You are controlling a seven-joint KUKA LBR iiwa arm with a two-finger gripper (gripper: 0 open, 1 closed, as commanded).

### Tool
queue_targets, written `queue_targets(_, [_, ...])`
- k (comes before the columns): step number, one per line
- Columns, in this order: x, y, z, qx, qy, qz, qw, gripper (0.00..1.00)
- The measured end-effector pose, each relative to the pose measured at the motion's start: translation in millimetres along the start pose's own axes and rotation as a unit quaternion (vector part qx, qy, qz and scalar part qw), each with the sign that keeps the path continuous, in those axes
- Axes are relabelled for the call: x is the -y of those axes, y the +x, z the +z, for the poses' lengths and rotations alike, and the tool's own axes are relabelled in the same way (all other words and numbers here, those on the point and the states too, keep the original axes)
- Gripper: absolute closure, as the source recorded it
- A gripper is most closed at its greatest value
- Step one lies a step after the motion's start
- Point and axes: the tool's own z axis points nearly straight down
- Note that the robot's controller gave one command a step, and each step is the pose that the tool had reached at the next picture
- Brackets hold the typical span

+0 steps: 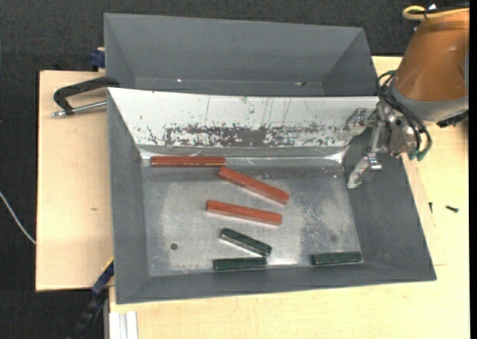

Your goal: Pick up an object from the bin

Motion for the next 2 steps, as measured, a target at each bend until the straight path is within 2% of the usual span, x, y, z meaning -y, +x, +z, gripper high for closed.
queue_targets(1, [-50.0, 3.5, 55.3, 0.0005, 0.000, -0.071, 0.9975, 0.00])
queue_targets(2, [-81.2, 4.7, 49.6, 0.0012, 0.000, 0.037, 0.9993, 0.00])
